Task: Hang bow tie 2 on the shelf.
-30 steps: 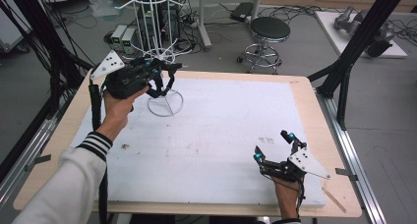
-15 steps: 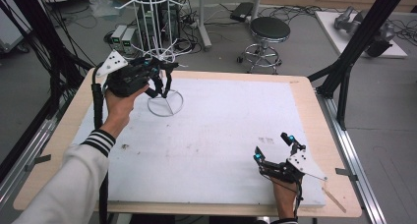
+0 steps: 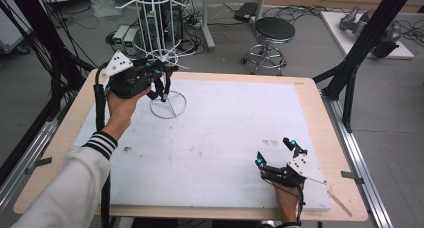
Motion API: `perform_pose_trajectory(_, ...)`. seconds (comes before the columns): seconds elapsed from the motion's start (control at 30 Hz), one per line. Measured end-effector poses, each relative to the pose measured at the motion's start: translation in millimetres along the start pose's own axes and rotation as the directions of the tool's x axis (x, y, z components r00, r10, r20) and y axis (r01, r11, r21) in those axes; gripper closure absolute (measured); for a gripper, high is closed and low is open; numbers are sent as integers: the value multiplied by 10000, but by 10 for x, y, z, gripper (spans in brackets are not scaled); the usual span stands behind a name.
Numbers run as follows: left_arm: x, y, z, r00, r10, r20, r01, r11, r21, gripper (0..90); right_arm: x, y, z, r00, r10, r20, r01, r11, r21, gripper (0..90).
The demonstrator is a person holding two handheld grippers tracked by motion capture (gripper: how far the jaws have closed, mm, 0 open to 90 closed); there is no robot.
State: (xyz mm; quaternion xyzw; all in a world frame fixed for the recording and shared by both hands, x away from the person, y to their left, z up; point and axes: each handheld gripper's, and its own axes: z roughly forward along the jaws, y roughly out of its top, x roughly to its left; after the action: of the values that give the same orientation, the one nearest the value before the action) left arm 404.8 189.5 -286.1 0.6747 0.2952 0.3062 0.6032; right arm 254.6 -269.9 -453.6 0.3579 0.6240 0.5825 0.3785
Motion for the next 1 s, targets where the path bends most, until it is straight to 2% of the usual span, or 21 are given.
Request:
perform_pose_trajectory(0.17,-2,8,-12,9996,-89,-271,89,10000,-4,508,2,-1,0,10000,-65,-7,64,10000,-37,7)
perform_pose_trajectory(0.27,14,20,-48,9998,-196,-89,194,9996,-194,358,2,-2,-3,10000,-36,-9,36,10000,-48,7)
perform_pose_trajectory(0.33,9,37,-86,10000,-63,7,63,9992,-397,273,3,-3,-6,10000,-4,-12,3,10000,-61,7)
perform_pose_trajectory(0.47,-11,42,-191,9990,444,42,-440,9960,-782,234,4,-4,-6,10000,-40,-1,40,10000,-58,7)
perform_pose_trajectory(0.57,-17,13,-284,9986,474,234,-449,9940,-996,205,11,-4,-7,9998,-197,-16,197,9998,-80,7)
perform_pose_trajectory(0.67,-30,-43,-418,9982,541,242,-511,9922,-1134,169,24,-4,-8,9994,-349,0,349,9994,-85,7)
perform_pose_trajectory(0.83,-61,-232,-683,9960,849,268,-807,9882,-1302,160,26,-3,-4,9995,-314,-5,314,9995,-27,7)
perform_pose_trajectory(1.0,-120,-522,-938,9956,891,303,-841,9868,-1387,160,27,-4,-4,9996,-298,16,298,9995,-34,7)
